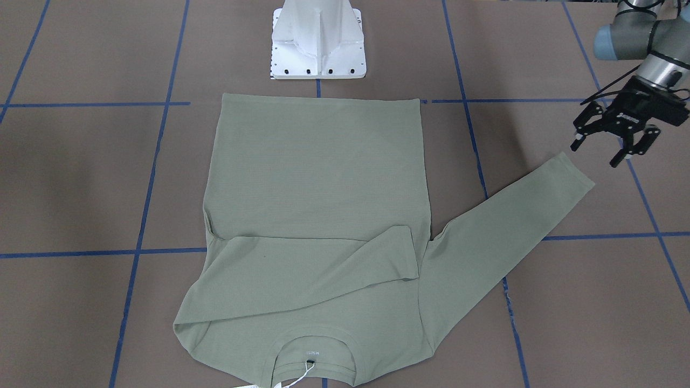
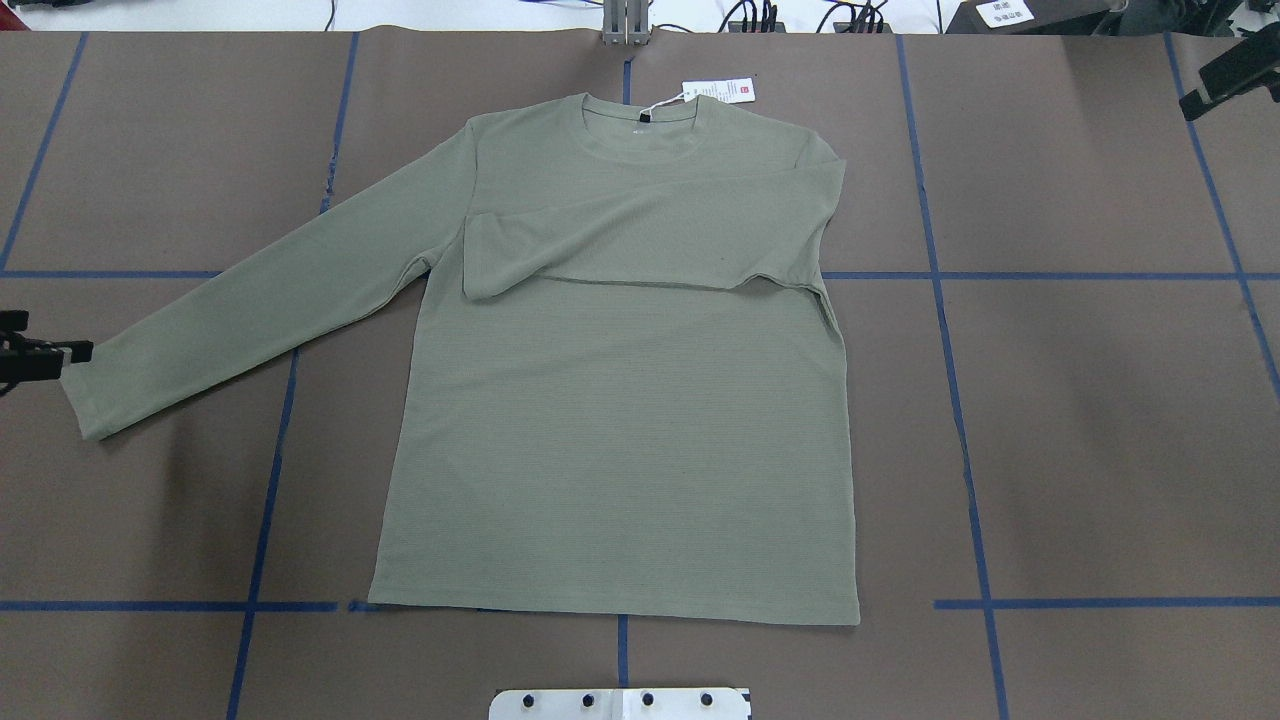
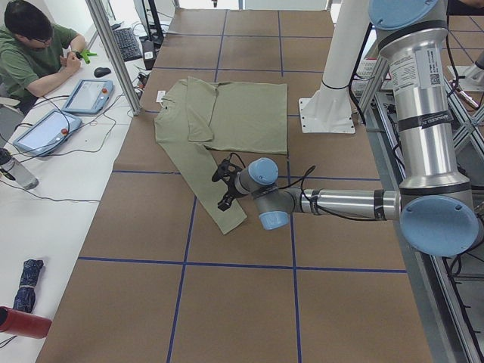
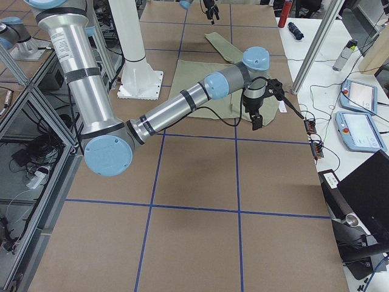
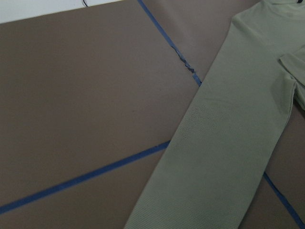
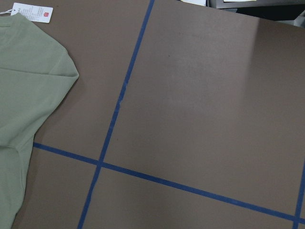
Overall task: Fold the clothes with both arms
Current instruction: 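Move the left gripper to the other sleeve cuff and grasp it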
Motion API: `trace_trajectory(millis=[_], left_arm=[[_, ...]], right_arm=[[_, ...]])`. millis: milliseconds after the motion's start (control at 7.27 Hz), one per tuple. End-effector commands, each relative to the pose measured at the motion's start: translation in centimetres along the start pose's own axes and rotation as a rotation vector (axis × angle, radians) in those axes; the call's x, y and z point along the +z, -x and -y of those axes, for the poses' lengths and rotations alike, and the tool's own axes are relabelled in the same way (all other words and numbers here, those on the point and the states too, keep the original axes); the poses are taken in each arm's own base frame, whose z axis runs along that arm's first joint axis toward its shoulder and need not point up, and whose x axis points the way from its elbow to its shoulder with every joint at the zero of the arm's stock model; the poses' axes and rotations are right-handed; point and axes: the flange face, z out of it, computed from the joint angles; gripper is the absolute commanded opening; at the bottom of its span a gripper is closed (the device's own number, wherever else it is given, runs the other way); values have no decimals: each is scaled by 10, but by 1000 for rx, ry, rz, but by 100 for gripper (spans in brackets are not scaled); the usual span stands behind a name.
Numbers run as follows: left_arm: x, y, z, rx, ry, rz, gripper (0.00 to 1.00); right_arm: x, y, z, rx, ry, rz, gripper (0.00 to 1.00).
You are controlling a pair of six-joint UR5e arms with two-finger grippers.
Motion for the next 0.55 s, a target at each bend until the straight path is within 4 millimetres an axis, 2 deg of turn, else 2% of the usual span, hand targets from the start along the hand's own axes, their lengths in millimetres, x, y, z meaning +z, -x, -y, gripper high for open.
trace_trajectory(millis=[0,275,412], left_arm=[[35,-31,-44,32,67,13,100],[51,-18,-67,49,82,81,97],[51,-16,-69,52,84,87,85]], right_arm=[[-2,-14,-21,16,5,-2,100],[-1,-15,-22,18,7,-3,100],[-1,-15,-23,17,6,-3,100]])
